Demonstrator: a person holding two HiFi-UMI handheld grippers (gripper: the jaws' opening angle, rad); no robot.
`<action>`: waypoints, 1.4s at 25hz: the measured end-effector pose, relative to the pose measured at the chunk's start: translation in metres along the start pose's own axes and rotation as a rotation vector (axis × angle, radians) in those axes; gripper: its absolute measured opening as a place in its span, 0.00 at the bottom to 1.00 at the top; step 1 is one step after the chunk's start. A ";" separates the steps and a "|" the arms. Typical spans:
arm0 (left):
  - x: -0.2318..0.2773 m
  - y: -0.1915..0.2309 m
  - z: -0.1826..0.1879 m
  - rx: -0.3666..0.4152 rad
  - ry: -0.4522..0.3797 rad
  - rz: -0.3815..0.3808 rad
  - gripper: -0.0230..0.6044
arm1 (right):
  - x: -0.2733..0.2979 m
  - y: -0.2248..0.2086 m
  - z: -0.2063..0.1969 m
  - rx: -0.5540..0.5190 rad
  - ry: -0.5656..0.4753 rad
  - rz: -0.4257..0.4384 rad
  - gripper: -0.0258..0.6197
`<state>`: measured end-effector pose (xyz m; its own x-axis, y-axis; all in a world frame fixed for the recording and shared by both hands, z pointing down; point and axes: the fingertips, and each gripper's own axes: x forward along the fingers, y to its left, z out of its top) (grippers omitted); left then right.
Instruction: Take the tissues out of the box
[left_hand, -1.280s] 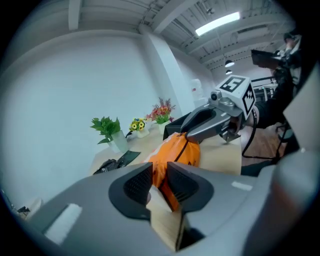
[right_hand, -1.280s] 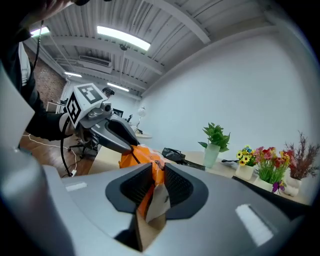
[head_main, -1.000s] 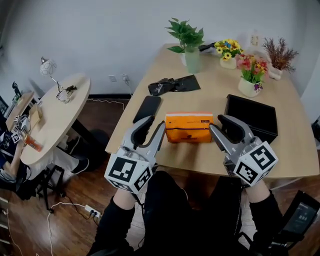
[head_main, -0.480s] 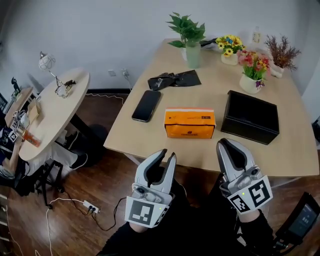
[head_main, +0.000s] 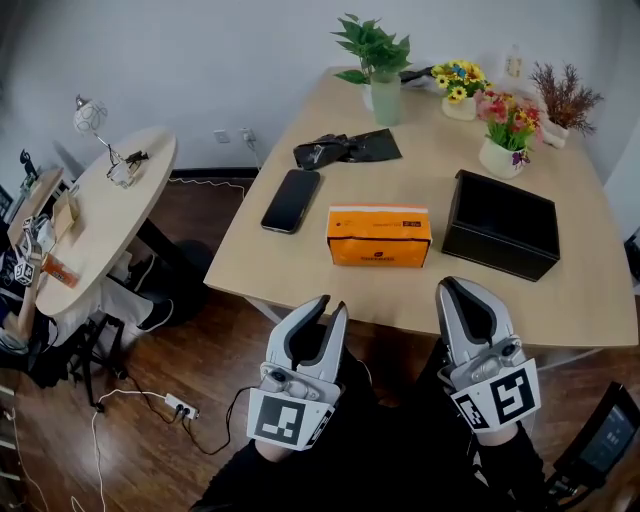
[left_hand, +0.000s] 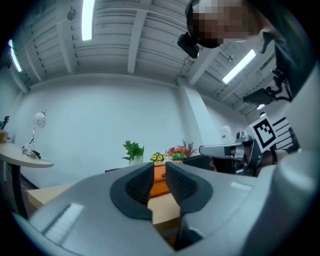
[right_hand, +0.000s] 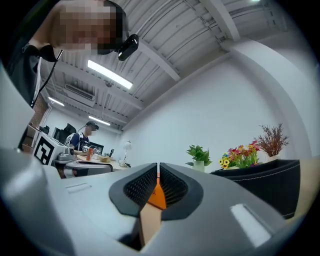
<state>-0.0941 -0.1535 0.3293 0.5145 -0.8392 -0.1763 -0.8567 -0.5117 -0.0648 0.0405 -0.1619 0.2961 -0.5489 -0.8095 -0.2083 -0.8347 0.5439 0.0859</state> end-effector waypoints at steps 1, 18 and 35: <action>0.000 0.000 0.000 0.005 0.000 -0.002 0.12 | 0.000 -0.002 0.000 0.002 -0.001 -0.008 0.07; 0.003 -0.006 0.005 0.014 -0.001 -0.020 0.12 | 0.000 -0.001 0.003 -0.077 0.003 -0.025 0.04; 0.004 -0.008 -0.001 0.003 0.017 -0.027 0.12 | 0.000 -0.007 0.006 -0.074 -0.005 -0.040 0.04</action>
<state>-0.0853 -0.1527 0.3301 0.5380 -0.8281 -0.1575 -0.8426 -0.5336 -0.0726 0.0464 -0.1638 0.2898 -0.5150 -0.8289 -0.2182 -0.8570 0.4932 0.1493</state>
